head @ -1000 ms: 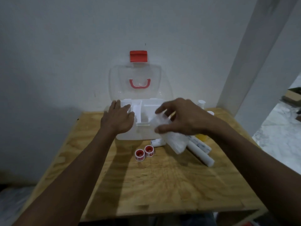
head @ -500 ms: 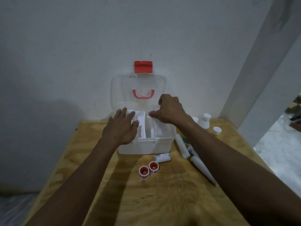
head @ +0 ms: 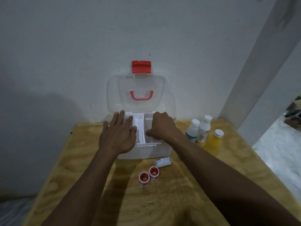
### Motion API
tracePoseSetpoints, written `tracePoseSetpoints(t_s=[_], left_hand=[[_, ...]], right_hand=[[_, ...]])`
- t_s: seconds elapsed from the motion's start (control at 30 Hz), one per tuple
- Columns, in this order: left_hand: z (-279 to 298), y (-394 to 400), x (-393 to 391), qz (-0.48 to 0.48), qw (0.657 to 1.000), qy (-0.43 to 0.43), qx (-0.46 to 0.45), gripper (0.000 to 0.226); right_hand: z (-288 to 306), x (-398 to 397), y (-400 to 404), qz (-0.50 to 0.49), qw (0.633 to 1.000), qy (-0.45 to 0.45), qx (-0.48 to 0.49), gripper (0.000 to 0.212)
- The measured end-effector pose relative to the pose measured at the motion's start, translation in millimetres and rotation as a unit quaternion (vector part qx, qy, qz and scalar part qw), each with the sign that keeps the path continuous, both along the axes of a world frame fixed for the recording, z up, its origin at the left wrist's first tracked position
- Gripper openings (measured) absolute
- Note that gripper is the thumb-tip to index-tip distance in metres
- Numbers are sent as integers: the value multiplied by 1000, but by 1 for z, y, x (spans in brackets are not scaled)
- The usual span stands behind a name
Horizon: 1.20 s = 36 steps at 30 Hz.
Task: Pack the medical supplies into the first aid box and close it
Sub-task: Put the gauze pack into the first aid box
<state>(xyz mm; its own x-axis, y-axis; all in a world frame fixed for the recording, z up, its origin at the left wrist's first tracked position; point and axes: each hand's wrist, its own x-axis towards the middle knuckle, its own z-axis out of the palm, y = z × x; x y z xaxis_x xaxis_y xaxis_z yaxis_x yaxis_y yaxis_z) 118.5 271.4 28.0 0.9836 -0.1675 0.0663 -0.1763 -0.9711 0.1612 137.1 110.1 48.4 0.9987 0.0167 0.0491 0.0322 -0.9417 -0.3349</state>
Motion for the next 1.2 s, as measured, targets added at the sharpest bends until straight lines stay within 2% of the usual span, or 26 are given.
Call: tracePoseSetpoints(t_s=[0.37,0.57,0.77,0.9,1.0,1.2], left_hand=[[0,0,1,3,1000,2,9,59],[0,0,1,1,1000,1,4,59],[1,-1,0,4,1000,3,4,59],[2,-1,1,5,1000,6,6,59],[2,-1,1,5,1000,5,9,59],[2,-1,1,6,1000,6,12,58]], right_hand=[[-9,7,1,-7,997,72,16,50],[1,9,-2,-42,986,113,115,16],[15,-3,-6,-25,962,148,227,43],[12,-1,-2,-73,927,181,322,53],[8,3,1,-80,915,195,343,60],[9,5,5,-77,897,226,372,60]])
